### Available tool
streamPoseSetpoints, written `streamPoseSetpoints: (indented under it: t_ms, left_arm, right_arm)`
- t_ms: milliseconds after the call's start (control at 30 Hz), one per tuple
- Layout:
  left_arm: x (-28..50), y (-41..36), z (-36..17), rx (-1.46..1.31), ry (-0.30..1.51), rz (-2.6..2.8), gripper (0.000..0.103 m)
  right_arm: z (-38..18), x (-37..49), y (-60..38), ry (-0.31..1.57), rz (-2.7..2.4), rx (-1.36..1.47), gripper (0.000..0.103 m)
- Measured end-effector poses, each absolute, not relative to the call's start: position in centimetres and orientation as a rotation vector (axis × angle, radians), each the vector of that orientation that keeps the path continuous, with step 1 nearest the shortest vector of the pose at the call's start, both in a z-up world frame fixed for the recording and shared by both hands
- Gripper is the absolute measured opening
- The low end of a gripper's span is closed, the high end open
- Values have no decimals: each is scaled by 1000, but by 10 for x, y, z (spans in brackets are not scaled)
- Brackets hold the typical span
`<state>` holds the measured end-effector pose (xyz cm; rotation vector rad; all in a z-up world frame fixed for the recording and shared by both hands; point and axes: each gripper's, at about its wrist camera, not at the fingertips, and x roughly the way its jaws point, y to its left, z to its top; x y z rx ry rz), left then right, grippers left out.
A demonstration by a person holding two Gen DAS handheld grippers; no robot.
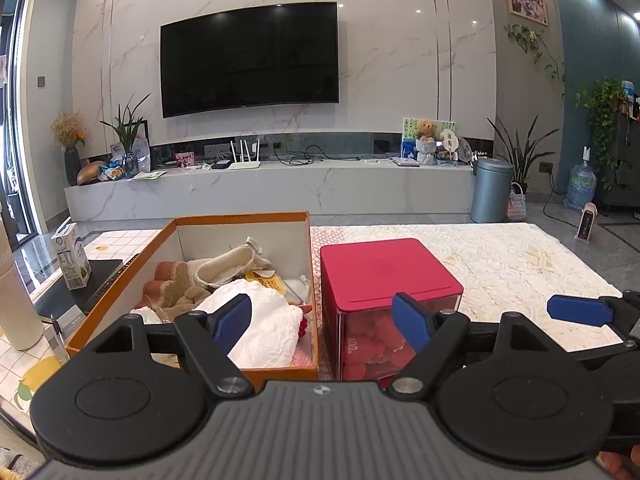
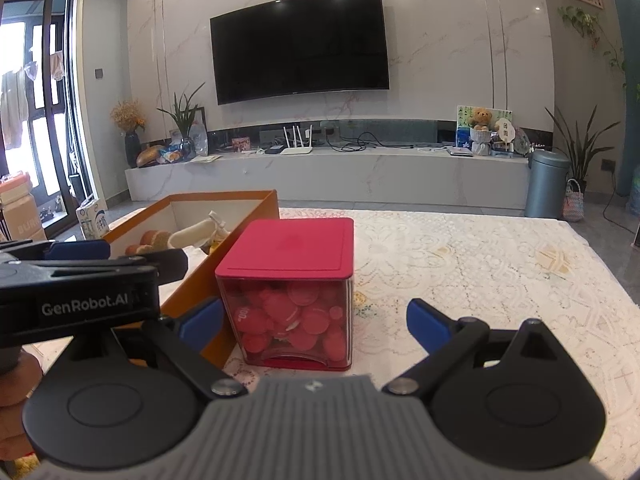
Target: Organize soft objects
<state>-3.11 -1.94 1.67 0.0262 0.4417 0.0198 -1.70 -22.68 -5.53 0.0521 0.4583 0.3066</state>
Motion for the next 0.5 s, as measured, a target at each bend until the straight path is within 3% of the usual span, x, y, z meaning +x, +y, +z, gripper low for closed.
streamPoseSetpoints:
  t_ms: [500]
  left_arm:
    - [-32,-21,16,23,437,9,94]
  right_arm:
    - [-57,-17,-226,475,305,64,96]
